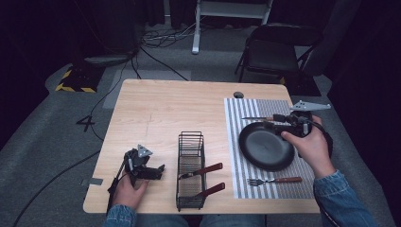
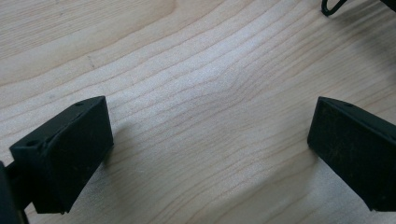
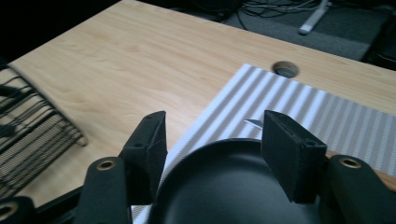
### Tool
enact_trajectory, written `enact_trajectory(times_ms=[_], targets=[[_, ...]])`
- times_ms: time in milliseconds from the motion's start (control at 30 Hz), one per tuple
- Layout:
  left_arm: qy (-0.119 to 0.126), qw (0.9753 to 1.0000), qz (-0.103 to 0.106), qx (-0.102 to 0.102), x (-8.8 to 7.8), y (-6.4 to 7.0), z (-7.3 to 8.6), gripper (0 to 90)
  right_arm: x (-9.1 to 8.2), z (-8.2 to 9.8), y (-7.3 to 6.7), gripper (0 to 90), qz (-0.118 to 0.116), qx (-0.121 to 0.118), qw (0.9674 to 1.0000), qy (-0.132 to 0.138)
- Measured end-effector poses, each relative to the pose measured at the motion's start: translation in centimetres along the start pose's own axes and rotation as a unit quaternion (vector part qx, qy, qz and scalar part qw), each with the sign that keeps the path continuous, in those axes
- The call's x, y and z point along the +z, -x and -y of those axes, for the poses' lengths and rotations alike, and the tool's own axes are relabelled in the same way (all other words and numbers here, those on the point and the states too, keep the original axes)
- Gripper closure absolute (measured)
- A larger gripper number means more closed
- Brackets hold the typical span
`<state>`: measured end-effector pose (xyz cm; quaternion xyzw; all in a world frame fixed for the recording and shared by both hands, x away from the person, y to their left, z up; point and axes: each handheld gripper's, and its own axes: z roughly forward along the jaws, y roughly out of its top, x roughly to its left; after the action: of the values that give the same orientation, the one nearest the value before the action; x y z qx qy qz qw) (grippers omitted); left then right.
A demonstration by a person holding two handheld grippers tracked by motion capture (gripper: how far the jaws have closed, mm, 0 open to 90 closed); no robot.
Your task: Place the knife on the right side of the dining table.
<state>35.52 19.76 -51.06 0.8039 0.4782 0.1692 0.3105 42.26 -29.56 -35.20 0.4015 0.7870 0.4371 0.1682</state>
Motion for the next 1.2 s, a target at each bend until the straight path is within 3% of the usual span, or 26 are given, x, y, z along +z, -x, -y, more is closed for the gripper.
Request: enact_trajectory(times_ms=[233, 267, 300, 333, 500, 533, 567, 600, 633, 800, 1000, 1100, 1133, 1200], targets=[[0.000, 1.0000, 0.000, 0.000, 0.0, 0.0, 0.0, 0.3, -0.7, 1.0, -3.2, 41.0, -0.029, -0.013, 0.9994, 0.014], [0.000, 1.0000, 0.000, 0.000, 0.0, 0.0, 0.0, 0.3, -0.9, 1.6, -4.3, 41.0, -0.035, -0.022, 0.9990, 0.020], [0.000, 1.0000, 0.000, 0.000, 0.0, 0.0, 0.0, 0.3, -0.9, 1.6, -4.3, 41.0, -0.035, -0.022, 0.9990, 0.020], [0.000, 1.0000, 0.000, 0.000, 0.0, 0.0, 0.0, 0.3, -1.0, 2.2, -5.5, 40.9, -0.038, -0.034, 0.9985, 0.019], [0.000, 1.0000, 0.000, 0.000, 0.0, 0.0, 0.0, 0.3, -0.5, 3.4, -7.5, 40.9, -0.046, -0.054, 0.9974, 0.010], [0.000, 1.0000, 0.000, 0.000, 0.0, 0.0, 0.0, 0.3, -0.2, 3.7, -8.0, 40.9, -0.052, -0.059, 0.9969, 0.008], [0.000, 1.0000, 0.000, 0.000, 0.0, 0.0, 0.0, 0.3, 0.5, 4.3, -8.6, 40.6, -0.081, -0.057, 0.9951, 0.010], [0.000, 1.0000, 0.000, 0.000, 0.0, 0.0, 0.0, 0.3, 0.5, 4.3, -8.6, 40.6, -0.081, -0.057, 0.9951, 0.010], [0.000, 1.0000, 0.000, 0.000, 0.0, 0.0, 0.0, 0.3, 1.4, 4.9, -9.0, 40.5, -0.102, -0.054, 0.9933, 0.005], [0.000, 1.0000, 0.000, 0.000, 0.0, 0.0, 0.0, 0.3, 2.7, 6.2, -10.0, 40.6, -0.101, -0.057, 0.9933, -0.004], [0.000, 1.0000, 0.000, 0.000, 0.0, 0.0, 0.0, 0.3, 4.3, 8.1, -12.2, 40.5, -0.086, -0.084, 0.9925, -0.021], [0.000, 1.0000, 0.000, 0.000, 0.0, 0.0, 0.0, 0.3, 5.9, 9.7, -13.5, 40.3, -0.077, -0.095, 0.9916, -0.041], [0.000, 1.0000, 0.000, 0.000, 0.0, 0.0, 0.0, 0.3, 5.9, 9.7, -13.5, 40.3, -0.077, -0.095, 0.9916, -0.041], [0.000, 1.0000, 0.000, 0.000, 0.0, 0.0, 0.0, 0.3, 6.8, 10.8, -14.8, 40.3, -0.081, -0.104, 0.9899, -0.052]])
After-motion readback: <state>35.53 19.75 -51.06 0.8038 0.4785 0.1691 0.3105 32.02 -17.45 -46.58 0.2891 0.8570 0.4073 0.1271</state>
